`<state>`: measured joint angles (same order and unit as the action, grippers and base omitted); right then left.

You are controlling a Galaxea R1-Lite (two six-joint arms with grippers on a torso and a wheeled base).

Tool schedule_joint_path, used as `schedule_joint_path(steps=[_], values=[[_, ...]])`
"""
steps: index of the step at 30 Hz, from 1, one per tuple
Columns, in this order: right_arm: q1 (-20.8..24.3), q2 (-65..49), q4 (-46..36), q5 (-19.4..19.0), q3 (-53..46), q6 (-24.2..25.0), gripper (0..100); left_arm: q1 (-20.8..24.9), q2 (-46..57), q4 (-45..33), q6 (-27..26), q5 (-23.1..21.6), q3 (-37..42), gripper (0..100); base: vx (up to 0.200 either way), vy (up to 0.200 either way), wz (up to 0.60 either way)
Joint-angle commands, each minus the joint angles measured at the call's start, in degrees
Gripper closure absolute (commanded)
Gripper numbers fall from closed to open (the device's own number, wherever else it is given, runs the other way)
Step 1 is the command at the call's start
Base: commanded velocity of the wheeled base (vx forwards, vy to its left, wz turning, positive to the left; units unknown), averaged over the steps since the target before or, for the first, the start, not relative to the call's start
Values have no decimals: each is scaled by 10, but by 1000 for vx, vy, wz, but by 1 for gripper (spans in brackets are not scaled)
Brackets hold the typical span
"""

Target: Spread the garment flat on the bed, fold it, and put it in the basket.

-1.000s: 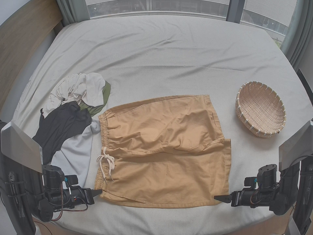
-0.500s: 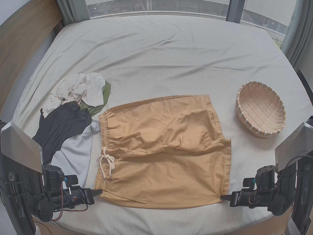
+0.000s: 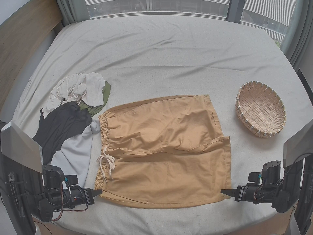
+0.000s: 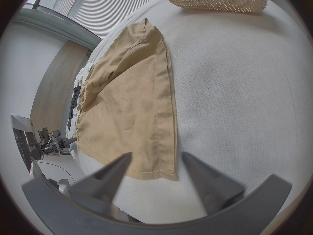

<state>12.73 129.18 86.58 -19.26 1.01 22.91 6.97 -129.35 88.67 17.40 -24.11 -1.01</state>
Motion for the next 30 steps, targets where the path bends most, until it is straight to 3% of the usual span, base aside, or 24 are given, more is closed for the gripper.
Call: schedule_joint_path(steps=[1,9,10,26,30], values=[[6,11,-1,-1,-10,0,0,0,1,0,0,-1,10,100,0,0,0],[14,12,-1,-1,-10,18,0,0,0,0,0,0,10,100,0,0,0],[15,13,-2,-1,-10,19,100,0,0,0,0,0,10,100,0,0,0],[16,2,6,0,-10,47,100,-2,-1,0,0,0,10,100,0,0,0],[15,-60,-3,-1,-10,71,100,-1,29,0,5,-9,10,100,0,0,0]])
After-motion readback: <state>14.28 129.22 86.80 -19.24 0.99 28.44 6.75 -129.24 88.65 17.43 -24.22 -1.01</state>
